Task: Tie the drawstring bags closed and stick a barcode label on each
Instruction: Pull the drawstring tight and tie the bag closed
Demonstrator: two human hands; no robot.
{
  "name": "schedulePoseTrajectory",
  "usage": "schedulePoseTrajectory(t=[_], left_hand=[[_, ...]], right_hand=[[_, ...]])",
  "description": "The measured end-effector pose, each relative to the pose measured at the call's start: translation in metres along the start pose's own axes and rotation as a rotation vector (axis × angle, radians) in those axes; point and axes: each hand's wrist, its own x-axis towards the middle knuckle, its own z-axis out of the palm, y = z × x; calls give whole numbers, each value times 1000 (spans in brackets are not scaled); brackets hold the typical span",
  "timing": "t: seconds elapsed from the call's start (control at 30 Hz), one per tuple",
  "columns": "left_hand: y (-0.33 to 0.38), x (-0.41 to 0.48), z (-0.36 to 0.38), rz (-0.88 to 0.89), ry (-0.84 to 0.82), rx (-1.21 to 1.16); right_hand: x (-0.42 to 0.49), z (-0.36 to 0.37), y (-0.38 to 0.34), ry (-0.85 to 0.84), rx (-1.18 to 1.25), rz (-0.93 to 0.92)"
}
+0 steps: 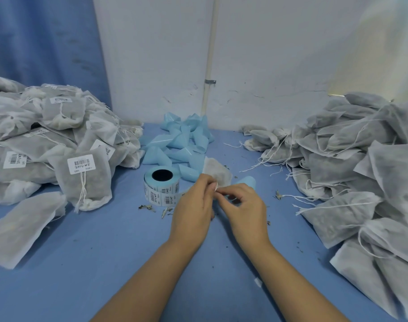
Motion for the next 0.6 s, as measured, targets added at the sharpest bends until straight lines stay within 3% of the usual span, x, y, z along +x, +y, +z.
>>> schedulePoseTrajectory(t=[0.3,0.6], left_hand=[[7,1,3,-121,-44,-380],[6,-1,4,-115,-17,-276]], right_hand=[[1,1,-2,48,251,201],[0,-1,-2,132,255,182]])
